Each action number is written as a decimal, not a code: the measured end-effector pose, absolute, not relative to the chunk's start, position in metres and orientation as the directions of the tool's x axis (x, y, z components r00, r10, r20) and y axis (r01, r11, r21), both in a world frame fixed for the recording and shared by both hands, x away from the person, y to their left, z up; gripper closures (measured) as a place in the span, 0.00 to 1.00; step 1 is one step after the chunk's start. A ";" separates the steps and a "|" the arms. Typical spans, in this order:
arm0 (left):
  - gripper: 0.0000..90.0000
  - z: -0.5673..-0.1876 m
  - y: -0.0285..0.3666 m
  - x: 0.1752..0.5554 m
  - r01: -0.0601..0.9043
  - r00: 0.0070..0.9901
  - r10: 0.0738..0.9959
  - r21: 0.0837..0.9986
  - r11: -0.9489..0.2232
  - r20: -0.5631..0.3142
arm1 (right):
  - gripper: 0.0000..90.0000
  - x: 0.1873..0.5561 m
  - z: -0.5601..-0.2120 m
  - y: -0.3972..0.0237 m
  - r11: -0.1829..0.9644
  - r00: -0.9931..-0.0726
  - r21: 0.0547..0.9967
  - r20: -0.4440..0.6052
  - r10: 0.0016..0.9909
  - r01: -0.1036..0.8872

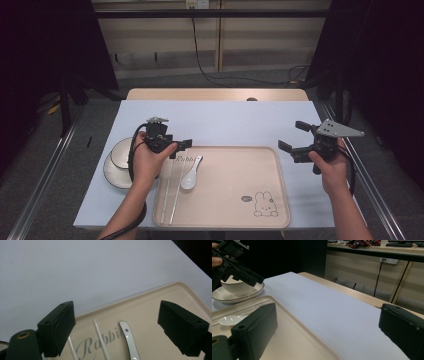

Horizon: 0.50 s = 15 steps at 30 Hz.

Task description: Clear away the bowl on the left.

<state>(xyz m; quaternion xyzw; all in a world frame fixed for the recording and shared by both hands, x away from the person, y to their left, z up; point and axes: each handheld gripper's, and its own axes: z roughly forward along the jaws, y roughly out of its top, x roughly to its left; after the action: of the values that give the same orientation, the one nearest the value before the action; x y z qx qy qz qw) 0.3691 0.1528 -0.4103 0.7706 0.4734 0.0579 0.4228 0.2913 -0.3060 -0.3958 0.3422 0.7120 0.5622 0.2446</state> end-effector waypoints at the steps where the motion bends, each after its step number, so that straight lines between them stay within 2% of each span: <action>1: 0.15 -0.409 0.154 0.369 0.684 0.539 0.782 0.705 -0.189 -0.314 | 0.02 0.292 -0.396 -0.306 0.135 -0.647 0.968 0.035 0.761 0.211; 15: 0.06 -0.397 0.175 0.375 0.688 0.540 0.794 0.690 -0.225 -0.280 | 0.02 0.292 -0.397 -0.304 0.149 -0.652 0.965 0.027 0.758 0.214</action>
<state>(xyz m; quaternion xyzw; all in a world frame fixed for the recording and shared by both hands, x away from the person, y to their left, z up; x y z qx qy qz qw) 0.3749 0.1748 -0.3969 0.7799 0.4749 0.0656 0.4024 0.2920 -0.3041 -0.3974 0.3384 0.7177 0.5575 0.2440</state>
